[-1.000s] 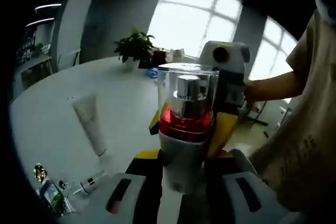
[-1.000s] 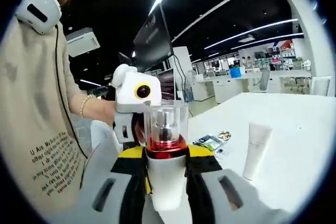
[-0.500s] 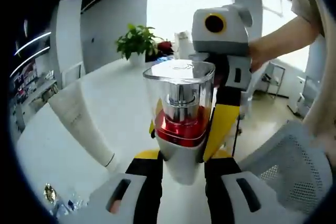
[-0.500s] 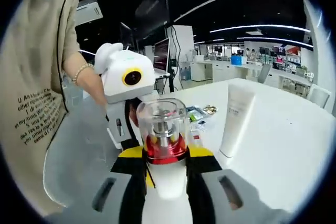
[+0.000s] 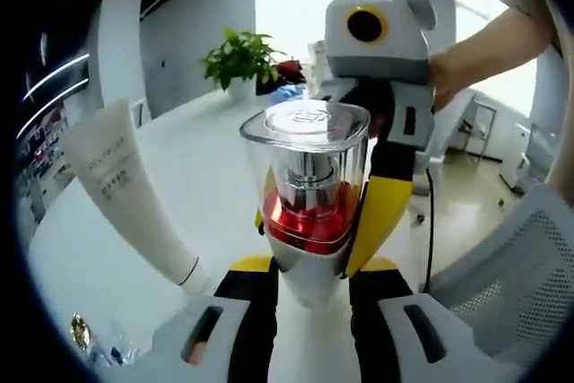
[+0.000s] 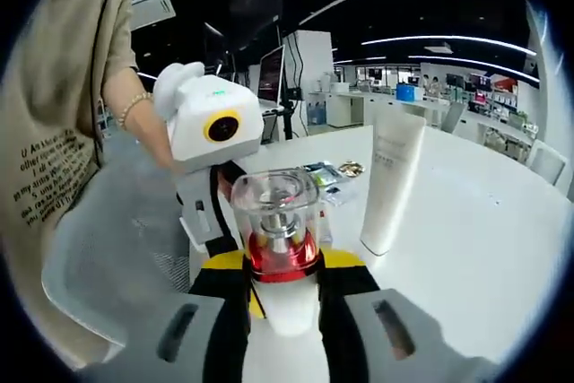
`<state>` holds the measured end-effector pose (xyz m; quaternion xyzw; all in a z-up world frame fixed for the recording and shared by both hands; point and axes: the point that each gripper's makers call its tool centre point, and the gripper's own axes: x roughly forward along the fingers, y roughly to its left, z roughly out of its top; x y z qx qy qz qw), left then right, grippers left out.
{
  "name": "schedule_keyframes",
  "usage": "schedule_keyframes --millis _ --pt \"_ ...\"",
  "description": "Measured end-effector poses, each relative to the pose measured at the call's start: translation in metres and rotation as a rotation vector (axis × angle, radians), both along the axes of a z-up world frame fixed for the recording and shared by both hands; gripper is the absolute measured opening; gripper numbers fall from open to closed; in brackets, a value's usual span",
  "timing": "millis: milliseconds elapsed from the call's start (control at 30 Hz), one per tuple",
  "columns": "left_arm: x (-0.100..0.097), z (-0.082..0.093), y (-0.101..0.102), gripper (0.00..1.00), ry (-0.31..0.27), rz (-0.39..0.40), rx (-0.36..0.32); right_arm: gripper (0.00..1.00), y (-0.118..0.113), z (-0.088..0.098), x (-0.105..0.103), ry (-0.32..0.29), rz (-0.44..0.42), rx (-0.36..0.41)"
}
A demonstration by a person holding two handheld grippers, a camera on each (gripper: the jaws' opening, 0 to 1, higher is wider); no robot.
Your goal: Arrange the skincare products in the storage area until every visible bottle or jar stands upright without overlapping.
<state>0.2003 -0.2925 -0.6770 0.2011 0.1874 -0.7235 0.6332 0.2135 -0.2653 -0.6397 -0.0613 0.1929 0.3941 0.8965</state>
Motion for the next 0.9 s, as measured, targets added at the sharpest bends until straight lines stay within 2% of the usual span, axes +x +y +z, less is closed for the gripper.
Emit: schedule_keyframes --millis 567,900 --pt "0.015 0.001 -0.016 0.28 0.017 0.025 -0.036 0.28 -0.018 -0.001 0.016 -0.006 -0.005 -0.007" --pt "0.034 -0.003 -0.028 0.28 -0.025 0.076 -0.022 0.27 -0.033 -0.002 0.033 -0.035 0.067 -0.02"
